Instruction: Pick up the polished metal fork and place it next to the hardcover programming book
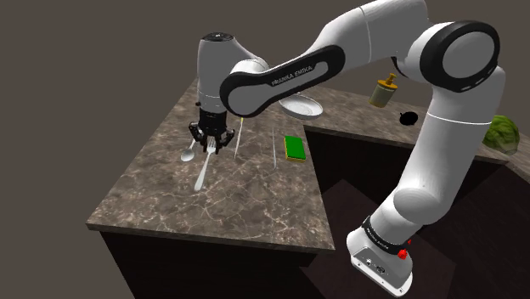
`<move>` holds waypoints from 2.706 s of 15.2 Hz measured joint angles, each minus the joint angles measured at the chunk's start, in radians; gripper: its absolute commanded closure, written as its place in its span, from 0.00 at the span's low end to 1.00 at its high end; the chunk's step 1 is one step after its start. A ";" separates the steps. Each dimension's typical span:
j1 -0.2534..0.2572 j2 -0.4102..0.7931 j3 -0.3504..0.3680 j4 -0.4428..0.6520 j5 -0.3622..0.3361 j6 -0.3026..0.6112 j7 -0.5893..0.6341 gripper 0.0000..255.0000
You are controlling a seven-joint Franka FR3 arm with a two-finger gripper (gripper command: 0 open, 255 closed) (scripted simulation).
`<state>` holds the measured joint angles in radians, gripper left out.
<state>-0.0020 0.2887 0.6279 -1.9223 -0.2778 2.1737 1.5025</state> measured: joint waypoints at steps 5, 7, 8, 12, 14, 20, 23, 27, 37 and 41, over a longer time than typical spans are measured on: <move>-0.007 -0.030 0.010 0.033 0.027 -0.056 -0.020 1.00; -0.008 -0.040 0.014 0.050 0.037 -0.080 -0.026 1.00; -0.010 -0.047 0.016 0.054 0.043 -0.090 -0.031 1.00; -0.047 -0.064 0.003 0.055 0.060 -0.098 -0.088 1.00; -0.073 -0.064 -0.011 0.057 0.064 -0.096 -0.130 1.00; -0.159 -0.063 -0.058 0.070 0.079 -0.094 -0.270 1.00; -0.202 -0.051 -0.083 0.083 0.081 -0.090 -0.340 1.00; -0.250 -0.032 -0.113 0.112 0.083 -0.094 -0.421 1.00; -0.339 0.119 -0.187 0.332 0.052 -0.161 -0.604 1.00; -0.362 0.208 -0.214 0.473 0.037 -0.211 -0.674 1.00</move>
<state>-0.3642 0.4967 0.4138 -1.4496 -0.2412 1.9624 0.8290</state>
